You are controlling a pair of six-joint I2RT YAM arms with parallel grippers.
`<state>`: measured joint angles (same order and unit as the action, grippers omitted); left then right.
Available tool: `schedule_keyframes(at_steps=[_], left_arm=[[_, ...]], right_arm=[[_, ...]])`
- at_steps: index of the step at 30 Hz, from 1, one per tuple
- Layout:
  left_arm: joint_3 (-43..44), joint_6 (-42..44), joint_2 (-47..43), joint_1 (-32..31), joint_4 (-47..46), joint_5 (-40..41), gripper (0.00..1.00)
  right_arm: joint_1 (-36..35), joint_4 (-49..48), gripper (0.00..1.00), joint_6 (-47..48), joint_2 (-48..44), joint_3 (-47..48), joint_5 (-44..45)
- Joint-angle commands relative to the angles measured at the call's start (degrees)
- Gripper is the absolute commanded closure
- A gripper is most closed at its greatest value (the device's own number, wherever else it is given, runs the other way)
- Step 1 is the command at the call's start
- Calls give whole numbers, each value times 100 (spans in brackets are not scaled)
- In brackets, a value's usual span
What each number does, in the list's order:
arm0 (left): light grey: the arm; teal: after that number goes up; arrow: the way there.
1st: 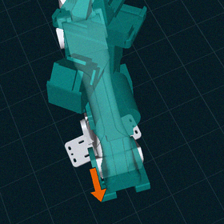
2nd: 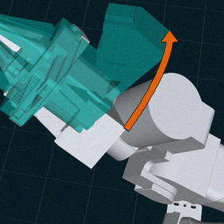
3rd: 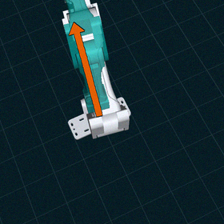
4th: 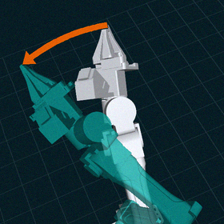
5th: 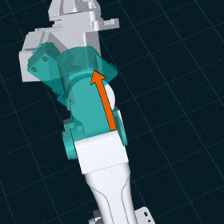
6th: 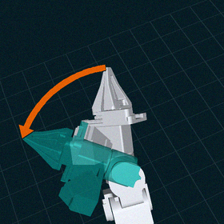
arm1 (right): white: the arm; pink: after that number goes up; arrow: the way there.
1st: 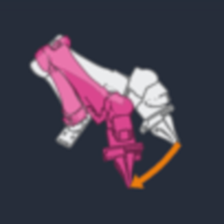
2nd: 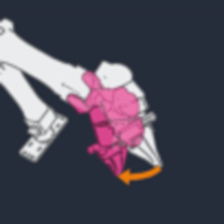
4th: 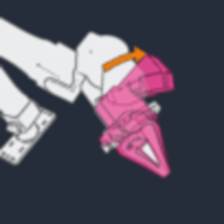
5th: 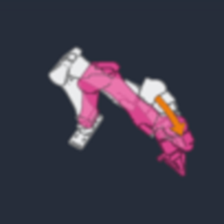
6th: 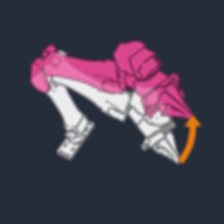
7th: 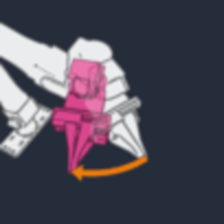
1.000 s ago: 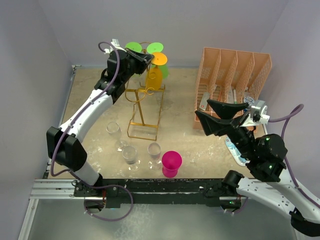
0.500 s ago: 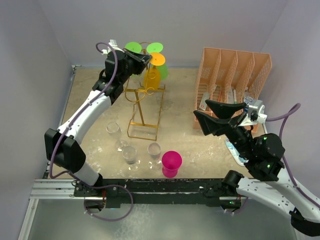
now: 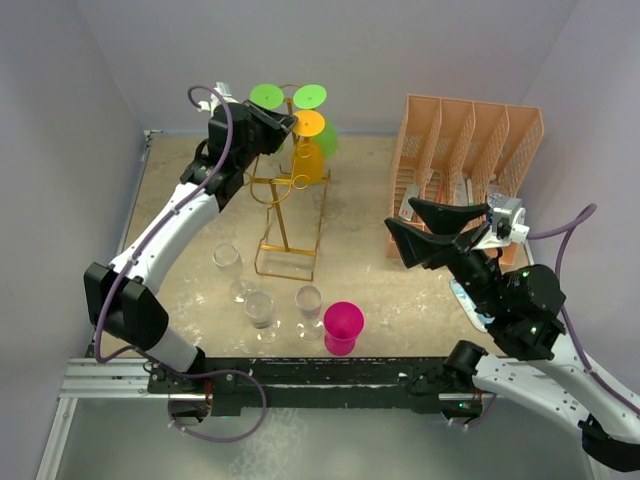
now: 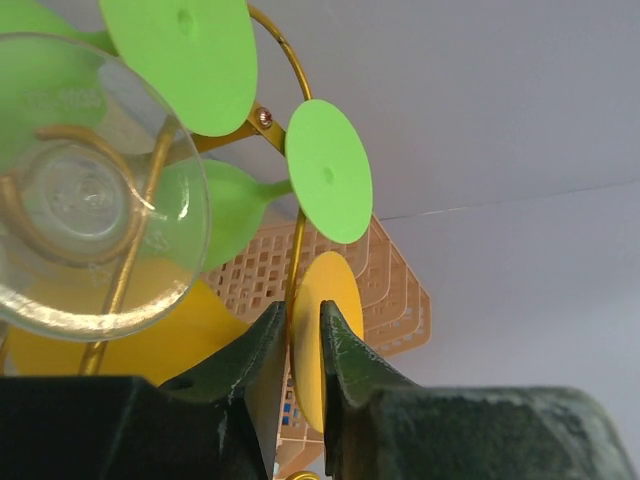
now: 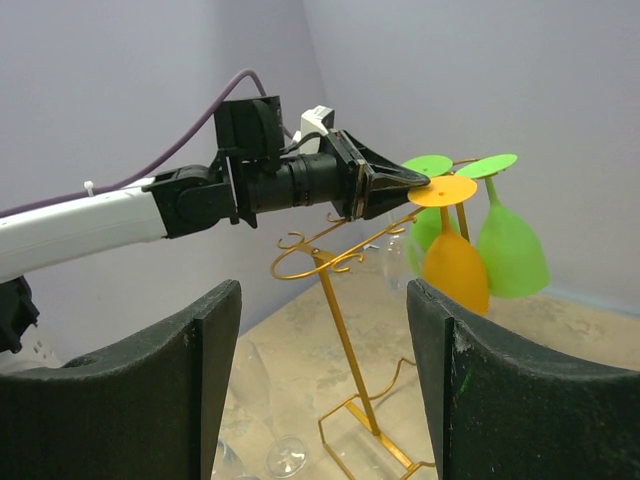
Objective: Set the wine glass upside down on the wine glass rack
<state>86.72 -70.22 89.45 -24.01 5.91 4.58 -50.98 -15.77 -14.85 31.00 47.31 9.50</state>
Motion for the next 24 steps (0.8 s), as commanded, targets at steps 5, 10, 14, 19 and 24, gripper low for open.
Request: schedule_keyframes(at_steps=[5, 10, 14, 19, 24], left_arm=[[378, 768, -316, 51, 713, 427, 79], [547, 1042, -401, 61, 972, 525, 76], [778, 1370, -565, 59, 1250, 602, 72], [988, 2022, -967, 57, 1627, 436, 67], [530, 3117, -1728, 62, 2034, -64, 63]], right_arm=[[-17, -95, 31, -411, 158, 126, 552], [-17, 461, 32, -1211, 358, 307, 1445], [-17, 1082, 31, -1625, 518, 402, 1611], [-17, 1619, 31, -1875, 692, 407, 1241], [-17, 2057, 31, -1254, 1039, 694, 770]])
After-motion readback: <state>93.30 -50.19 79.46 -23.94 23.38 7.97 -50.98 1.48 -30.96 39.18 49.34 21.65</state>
